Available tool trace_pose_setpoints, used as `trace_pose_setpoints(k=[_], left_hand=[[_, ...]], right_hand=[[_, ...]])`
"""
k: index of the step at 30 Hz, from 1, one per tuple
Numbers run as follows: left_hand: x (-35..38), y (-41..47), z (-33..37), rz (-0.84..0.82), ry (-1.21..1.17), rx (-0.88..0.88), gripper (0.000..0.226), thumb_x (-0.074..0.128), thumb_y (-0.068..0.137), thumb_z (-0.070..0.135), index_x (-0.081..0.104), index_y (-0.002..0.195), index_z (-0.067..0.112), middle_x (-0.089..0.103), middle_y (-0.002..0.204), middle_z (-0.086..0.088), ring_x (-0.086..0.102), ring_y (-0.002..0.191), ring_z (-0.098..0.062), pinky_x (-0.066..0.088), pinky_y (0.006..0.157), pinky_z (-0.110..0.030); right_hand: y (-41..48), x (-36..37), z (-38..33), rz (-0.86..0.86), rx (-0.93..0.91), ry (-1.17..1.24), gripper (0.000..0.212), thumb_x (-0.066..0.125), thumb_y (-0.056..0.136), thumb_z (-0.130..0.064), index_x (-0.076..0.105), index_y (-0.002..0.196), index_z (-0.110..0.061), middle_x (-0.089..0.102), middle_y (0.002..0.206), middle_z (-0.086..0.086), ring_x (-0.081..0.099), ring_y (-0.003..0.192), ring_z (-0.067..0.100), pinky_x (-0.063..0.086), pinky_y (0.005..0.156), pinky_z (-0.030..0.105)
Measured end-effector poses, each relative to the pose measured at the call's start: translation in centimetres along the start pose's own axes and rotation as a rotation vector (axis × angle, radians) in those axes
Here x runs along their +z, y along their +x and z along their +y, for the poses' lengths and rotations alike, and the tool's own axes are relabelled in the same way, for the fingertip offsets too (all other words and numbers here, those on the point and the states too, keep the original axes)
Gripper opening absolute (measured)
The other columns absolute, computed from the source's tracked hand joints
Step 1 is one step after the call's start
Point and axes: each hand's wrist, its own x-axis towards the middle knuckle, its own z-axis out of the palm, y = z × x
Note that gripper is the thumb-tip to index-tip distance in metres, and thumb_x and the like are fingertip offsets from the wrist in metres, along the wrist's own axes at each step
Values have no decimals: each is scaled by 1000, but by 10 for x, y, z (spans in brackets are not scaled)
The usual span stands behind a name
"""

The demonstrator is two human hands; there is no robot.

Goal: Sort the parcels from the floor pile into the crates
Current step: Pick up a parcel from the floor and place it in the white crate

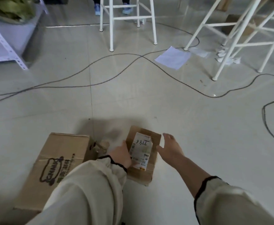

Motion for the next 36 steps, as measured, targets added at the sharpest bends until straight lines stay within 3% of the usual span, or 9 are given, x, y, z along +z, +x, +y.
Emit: trace_pose_setpoints(k=[6,9,12,16,18,22,26,30,36], left_hand=[[2,7,-5,-102,-66,112,99,67,85,36,-5,151,23,51,135,-13,54,118,-31,46,98,-40],[4,13,-13,-66,-14,168,77,65,86,32,19,149,23,54,132,-9,54,117,-30,46,98,-43],[1,28,-23,86,-84,173,53,65,86,25,44,135,20,55,128,-9,52,118,-29,44,99,-41],[-4,36,-26,335,-502,41,68,72,79,38,44,137,16,50,136,-5,46,124,-25,37,96,-33],[-6,33,-24,423,-601,-91,59,64,84,40,47,134,14,53,130,-4,50,119,-26,38,88,-30],[-5,21,-24,202,-393,-281,44,32,100,34,54,126,6,57,127,-14,55,111,-32,47,92,-37],[-1,14,-23,26,-344,-270,55,21,102,42,48,130,3,52,133,-21,54,117,-36,43,101,-41],[-4,20,-20,62,-444,-188,41,45,94,46,54,112,10,62,117,-14,59,93,-28,50,76,-33],[-4,18,-26,-220,-689,-216,42,59,91,36,51,121,7,62,110,-9,65,80,-23,59,63,-40]], right_hand=[[11,18,-1,-64,-46,-4,71,49,89,-30,15,149,-14,20,155,6,28,139,29,33,111,42],[7,15,2,-8,14,-73,42,47,87,-29,43,126,-12,51,120,10,55,104,29,53,83,42],[8,7,13,-21,108,-100,28,45,87,-35,54,98,-11,64,88,6,62,72,21,49,56,29],[4,4,31,-232,381,252,47,29,90,-54,48,89,-11,70,58,9,70,57,25,48,66,33],[4,3,40,-154,395,212,59,24,89,-61,48,104,-9,73,80,11,70,73,27,45,69,34],[3,9,39,-98,164,230,62,37,92,-55,37,140,-16,43,143,8,43,128,28,35,99,38],[-5,15,17,-432,104,143,50,48,92,-43,50,130,-10,53,127,7,53,106,24,48,85,37],[-14,11,10,-624,278,168,44,50,92,-38,51,126,-9,62,100,10,63,87,29,53,73,34],[-8,9,15,-576,249,344,46,48,95,-31,39,137,-14,47,137,9,52,115,31,46,90,41]])
